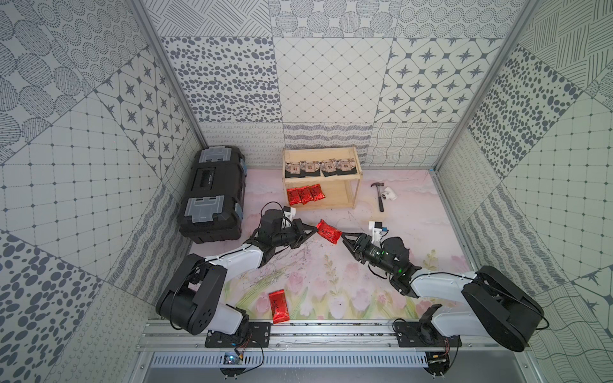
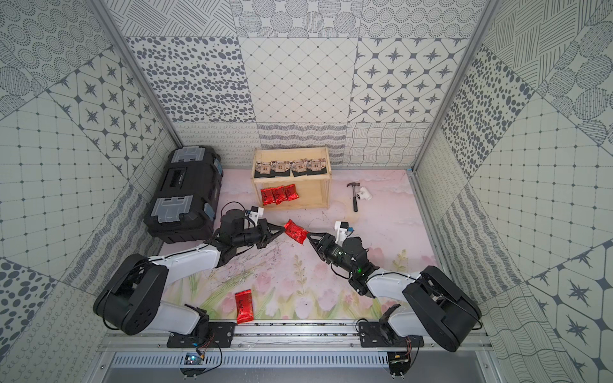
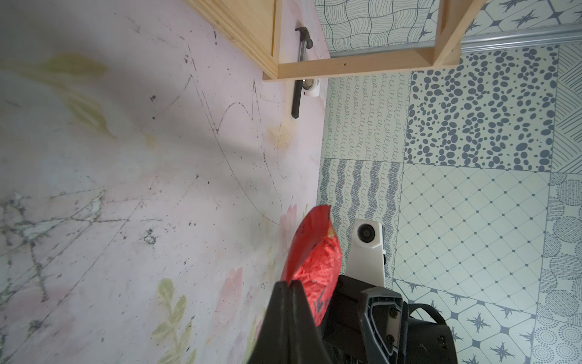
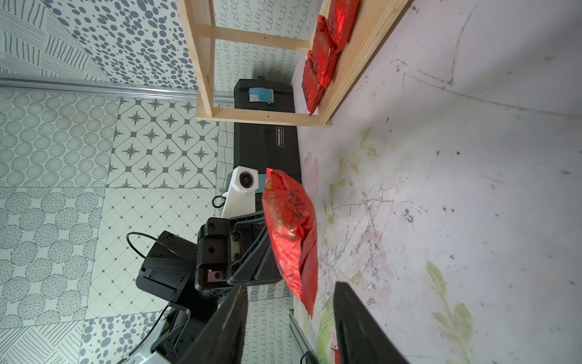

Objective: Place the tea bags on the shelf by color
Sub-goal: Pick up the tea bag from the center of the board.

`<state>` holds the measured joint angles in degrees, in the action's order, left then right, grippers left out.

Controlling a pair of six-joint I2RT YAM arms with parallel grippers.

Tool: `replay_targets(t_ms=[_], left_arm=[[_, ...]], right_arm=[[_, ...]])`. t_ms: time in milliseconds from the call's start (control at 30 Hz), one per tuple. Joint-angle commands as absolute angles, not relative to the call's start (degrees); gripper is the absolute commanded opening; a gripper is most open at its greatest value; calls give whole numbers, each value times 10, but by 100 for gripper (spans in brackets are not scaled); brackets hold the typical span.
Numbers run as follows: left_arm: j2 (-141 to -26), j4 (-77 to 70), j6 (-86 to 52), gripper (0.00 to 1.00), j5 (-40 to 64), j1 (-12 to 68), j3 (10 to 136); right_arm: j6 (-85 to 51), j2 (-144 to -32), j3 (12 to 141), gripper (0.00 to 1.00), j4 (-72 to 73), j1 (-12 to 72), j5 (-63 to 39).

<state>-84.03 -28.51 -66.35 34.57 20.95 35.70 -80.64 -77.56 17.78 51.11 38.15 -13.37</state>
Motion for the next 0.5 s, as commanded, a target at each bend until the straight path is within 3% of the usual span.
replay_targets(t_ms=[0,200,467], left_arm=[[-842,-350,-688,0,373,209,356],[-829,-357,-688,0,371,209,349],[-821,-353,-687,0,370,209,346]], right_arm=[[-813,-803,203,44,560,380,-165],[-826,-839,203,32,605,379,-174],[-826,-846,198,6,625,379,-173]])
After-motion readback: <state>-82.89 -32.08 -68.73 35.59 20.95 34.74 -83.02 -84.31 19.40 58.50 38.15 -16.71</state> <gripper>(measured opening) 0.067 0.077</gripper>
